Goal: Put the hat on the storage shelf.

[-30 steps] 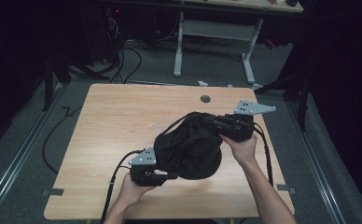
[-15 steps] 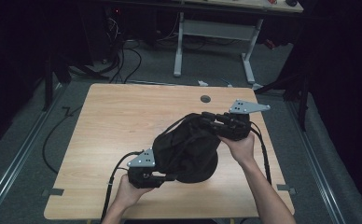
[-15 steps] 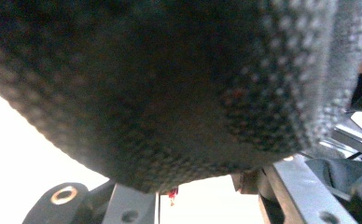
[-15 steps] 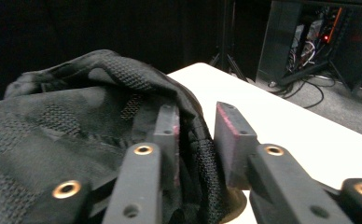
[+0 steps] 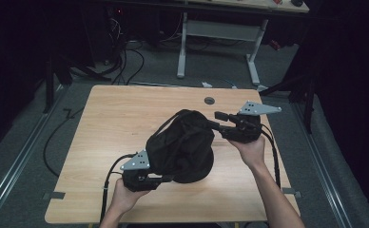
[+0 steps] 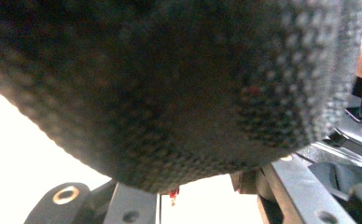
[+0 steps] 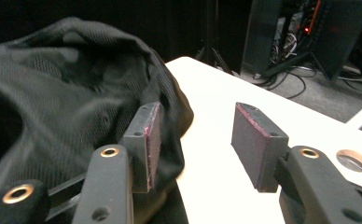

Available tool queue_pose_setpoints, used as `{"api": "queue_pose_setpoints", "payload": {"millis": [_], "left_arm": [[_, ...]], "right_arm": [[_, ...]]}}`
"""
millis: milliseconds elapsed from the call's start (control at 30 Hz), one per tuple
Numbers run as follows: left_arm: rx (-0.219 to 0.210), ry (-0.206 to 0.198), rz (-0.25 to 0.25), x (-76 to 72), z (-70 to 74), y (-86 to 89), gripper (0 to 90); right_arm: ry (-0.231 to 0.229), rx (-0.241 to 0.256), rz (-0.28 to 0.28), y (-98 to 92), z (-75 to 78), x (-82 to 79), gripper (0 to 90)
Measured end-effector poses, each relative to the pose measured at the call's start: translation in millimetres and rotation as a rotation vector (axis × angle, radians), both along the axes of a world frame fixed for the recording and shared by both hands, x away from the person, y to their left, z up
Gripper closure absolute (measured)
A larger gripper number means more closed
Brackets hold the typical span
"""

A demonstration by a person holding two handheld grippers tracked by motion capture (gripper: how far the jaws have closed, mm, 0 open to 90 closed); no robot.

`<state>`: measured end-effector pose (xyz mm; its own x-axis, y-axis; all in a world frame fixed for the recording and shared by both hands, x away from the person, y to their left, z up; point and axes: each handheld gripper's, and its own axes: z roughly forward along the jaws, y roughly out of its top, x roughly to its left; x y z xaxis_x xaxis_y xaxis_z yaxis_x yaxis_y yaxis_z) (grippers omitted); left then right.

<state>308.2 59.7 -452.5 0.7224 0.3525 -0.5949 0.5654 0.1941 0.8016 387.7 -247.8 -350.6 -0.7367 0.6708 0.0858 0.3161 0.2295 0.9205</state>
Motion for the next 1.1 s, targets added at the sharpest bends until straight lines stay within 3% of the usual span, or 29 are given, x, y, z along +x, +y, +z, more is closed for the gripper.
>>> {"api": "queue_pose_setpoints", "payload": {"millis": [233,333,667,767,900,1100], "left_arm": [[-0.006,0.001,0.027,-0.1,4.6,6.8,69.1],[-0.002,-0.004,0.043,-0.6,6.3,7.7,69.0],[-0.006,0.007,0.09,2.2,9.5,13.6,68.9],[-0.004,0.006,0.1,2.7,10.5,15.0,68.8],[-0.005,0.006,0.112,3.2,12.4,16.4,68.8],[-0.012,0.003,0.124,2.7,17.0,18.4,69.0]], "right_arm": [[0.002,-0.036,-0.026,-3.4,-5.3,-3.6,50.6],[0.027,-0.037,-0.038,-8.0,-11.8,-3.3,49.9],[0.058,-0.121,-0.064,-10.7,-26.7,-12.0,47.6],[0.059,-0.113,-0.068,-12.3,-31.7,-15.1,47.4],[0.081,-0.143,-0.07,-12.5,-39.1,-17.6,46.8],[0.114,-0.13,-0.084,-17.4,-53.7,-21.9,46.6]]}}
